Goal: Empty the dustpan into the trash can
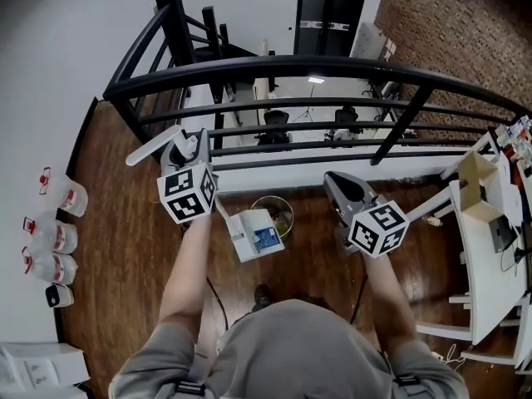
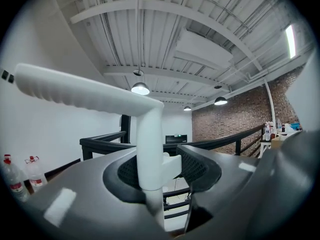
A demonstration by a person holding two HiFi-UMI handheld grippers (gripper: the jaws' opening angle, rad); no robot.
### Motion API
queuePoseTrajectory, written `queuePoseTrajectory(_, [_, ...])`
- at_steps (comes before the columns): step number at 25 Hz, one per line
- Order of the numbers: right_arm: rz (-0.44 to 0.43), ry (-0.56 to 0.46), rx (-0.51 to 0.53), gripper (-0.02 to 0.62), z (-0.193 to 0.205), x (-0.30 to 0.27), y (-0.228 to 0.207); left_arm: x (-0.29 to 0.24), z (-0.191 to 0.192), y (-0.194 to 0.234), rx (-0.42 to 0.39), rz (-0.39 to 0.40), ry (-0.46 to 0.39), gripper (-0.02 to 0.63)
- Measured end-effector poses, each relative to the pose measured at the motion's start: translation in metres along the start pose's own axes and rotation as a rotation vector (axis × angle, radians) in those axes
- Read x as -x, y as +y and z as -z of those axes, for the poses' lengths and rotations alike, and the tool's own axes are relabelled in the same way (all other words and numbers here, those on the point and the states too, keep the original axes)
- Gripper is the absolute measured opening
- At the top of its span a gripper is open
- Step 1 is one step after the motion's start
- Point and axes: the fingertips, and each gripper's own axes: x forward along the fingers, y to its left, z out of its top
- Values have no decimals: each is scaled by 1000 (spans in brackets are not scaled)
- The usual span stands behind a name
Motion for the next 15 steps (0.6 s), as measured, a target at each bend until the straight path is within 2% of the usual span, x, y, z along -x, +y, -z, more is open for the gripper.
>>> queuePoseTrajectory(8, [8,-1,-16,-2,4,-20,-17,-46,-1,-7,-25,6,11,189])
queuePoseTrajectory(15, [-82,-7,-10,-2,-12,-67,-83,-117,-5,-20,-62,-52,29,187])
